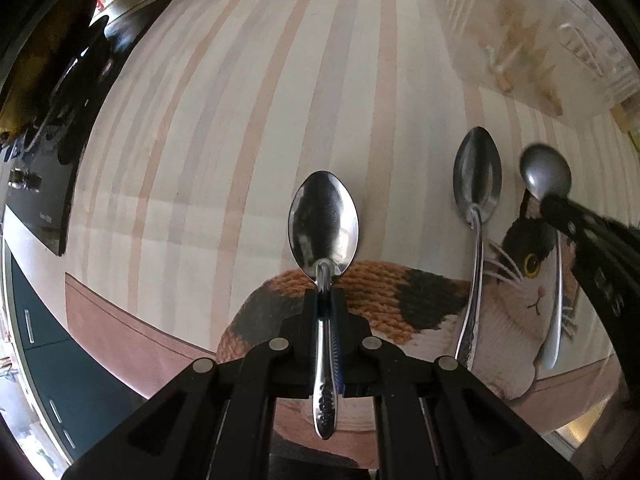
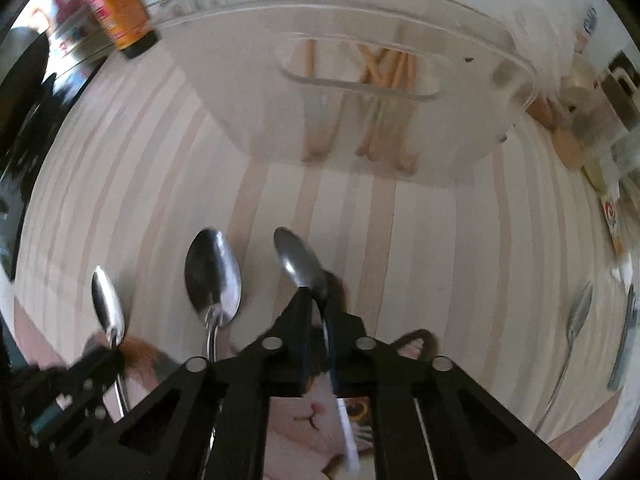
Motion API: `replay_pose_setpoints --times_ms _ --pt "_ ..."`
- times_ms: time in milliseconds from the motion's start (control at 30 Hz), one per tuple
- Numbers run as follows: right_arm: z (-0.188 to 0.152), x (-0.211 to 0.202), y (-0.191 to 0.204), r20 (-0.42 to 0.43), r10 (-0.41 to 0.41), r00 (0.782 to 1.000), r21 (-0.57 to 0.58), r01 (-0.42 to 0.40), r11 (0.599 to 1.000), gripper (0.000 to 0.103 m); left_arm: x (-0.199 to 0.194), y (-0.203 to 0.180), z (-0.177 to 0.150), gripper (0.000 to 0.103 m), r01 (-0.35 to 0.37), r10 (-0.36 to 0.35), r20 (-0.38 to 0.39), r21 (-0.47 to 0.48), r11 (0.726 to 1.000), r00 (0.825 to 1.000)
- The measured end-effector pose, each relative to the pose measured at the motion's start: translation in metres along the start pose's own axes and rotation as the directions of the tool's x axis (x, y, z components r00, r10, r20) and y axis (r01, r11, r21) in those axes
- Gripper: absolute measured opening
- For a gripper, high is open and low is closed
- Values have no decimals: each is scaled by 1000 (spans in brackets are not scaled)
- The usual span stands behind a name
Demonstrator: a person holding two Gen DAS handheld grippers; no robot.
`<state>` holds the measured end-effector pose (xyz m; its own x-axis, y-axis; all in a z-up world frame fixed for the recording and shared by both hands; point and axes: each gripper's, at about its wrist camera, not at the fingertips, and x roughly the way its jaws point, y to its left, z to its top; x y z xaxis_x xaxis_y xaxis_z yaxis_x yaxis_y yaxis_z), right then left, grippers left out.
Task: Organize utensils
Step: 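Grasp a metal spoon by its handle with the left tool while the right tool grasps a knife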
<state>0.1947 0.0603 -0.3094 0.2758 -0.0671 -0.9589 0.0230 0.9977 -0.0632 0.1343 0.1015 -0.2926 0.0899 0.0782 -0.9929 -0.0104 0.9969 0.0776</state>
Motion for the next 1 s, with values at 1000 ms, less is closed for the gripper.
replay_pose_setpoints --times_ms 1000 --pt "-51 -37 -105 -22 203 979 276 -189 942 2 -19 -3 -22 4 19 -20 53 19 1000 998"
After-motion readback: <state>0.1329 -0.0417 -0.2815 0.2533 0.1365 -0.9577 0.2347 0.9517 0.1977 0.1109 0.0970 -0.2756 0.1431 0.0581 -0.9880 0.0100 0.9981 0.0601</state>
